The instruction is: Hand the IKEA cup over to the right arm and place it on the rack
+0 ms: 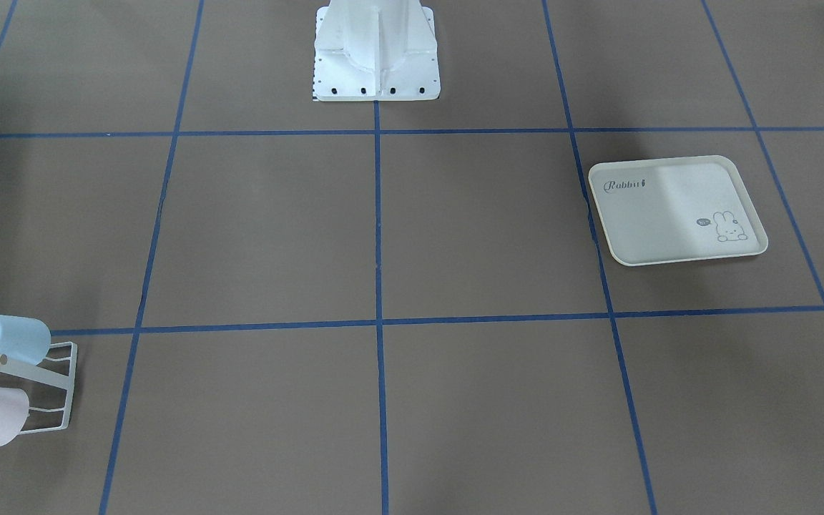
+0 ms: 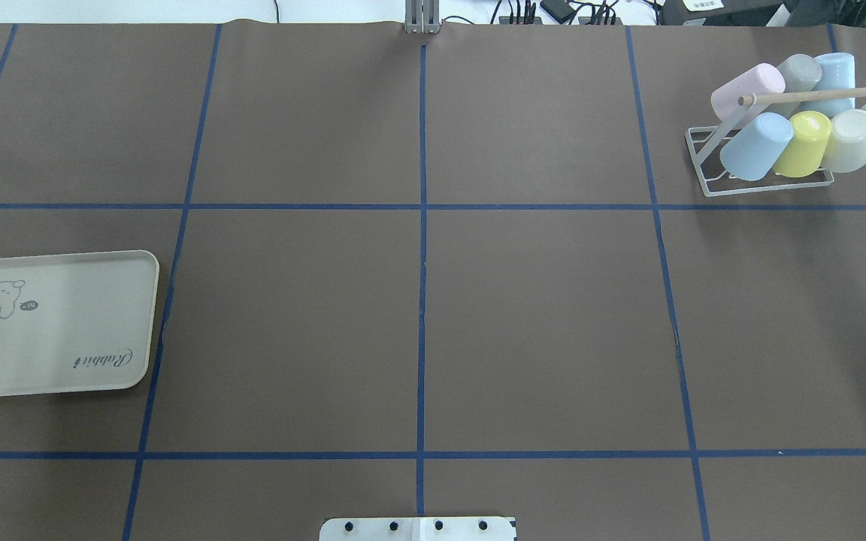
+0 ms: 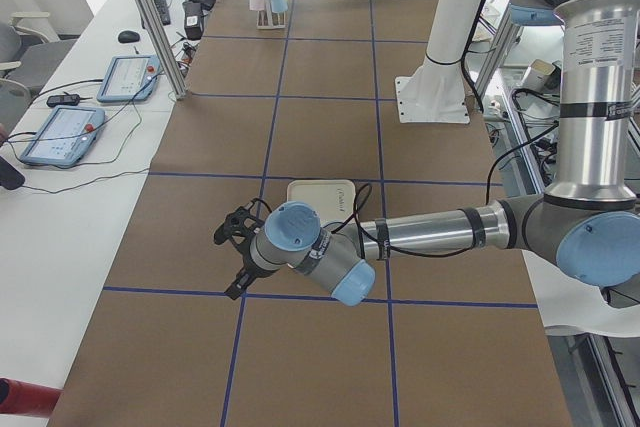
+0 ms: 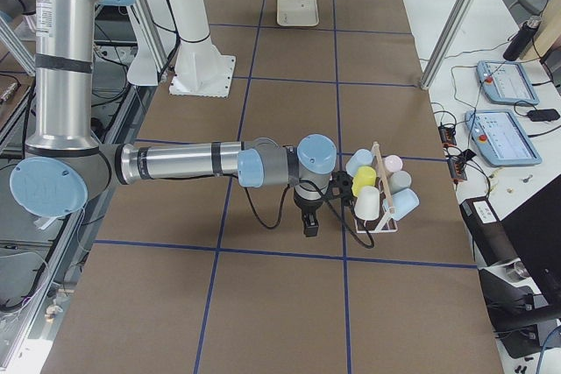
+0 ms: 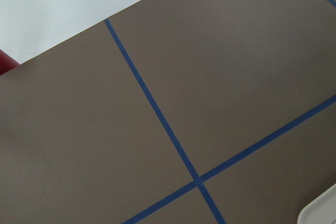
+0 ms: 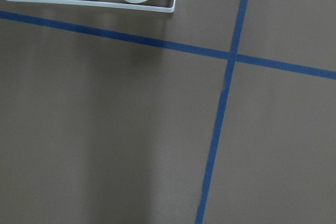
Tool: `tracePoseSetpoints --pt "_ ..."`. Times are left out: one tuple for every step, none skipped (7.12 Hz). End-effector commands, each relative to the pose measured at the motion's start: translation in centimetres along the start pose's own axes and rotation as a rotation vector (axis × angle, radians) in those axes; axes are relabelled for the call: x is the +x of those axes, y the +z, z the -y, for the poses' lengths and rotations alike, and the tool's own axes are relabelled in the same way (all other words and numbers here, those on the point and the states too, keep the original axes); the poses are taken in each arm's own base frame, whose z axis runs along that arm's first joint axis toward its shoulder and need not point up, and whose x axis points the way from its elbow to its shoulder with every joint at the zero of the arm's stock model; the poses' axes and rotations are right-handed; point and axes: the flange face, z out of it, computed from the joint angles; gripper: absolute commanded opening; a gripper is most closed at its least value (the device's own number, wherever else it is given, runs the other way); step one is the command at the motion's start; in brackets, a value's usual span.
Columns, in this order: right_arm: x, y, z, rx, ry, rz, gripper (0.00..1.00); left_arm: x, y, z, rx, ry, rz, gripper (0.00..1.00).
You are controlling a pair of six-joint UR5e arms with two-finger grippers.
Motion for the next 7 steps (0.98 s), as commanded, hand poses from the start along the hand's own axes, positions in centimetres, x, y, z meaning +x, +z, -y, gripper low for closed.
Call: tracePoseSetpoints --pt "1.3 -0.1 -0.8 -0.003 0.039 0.001 1.0 -0.6 0.5 -1.1 -0.027 -0.035 -0.008 1.0" --pt "1.0 -0.4 -0.4 0.003 0.037 0.004 1.0 -1.1 0.6 0.2 -0.078 -0.111 -0.006 1.0" --pt "1.1 -0.9 -0.2 0.014 0.04 0.006 1.0 -0.7 -0.2 2.5 -0.084 -0.205 0.001 1.0" --pt "0.7 -1.3 0.0 0.024 0.029 0.007 1.0 0.2 -1.0 3.5 -0.083 -0.256 0.004 1.0" --pt "0.7 -1.4 -0.1 0.029 0.027 0.003 1.0 1.1 -2.0 4.4 -0.111 -0.29 0.004 1.0" --pt "0.8 -1.3 -0.1 0.027 0.027 0.003 1.0 2.0 -3.0 5.3 -0.169 -0.351 0.003 1.0" --pt "0.9 -1.2 -0.2 0.026 0.027 0.0 1.0 3.2 -4.2 5.9 -0.201 -0.384 0.005 1.0"
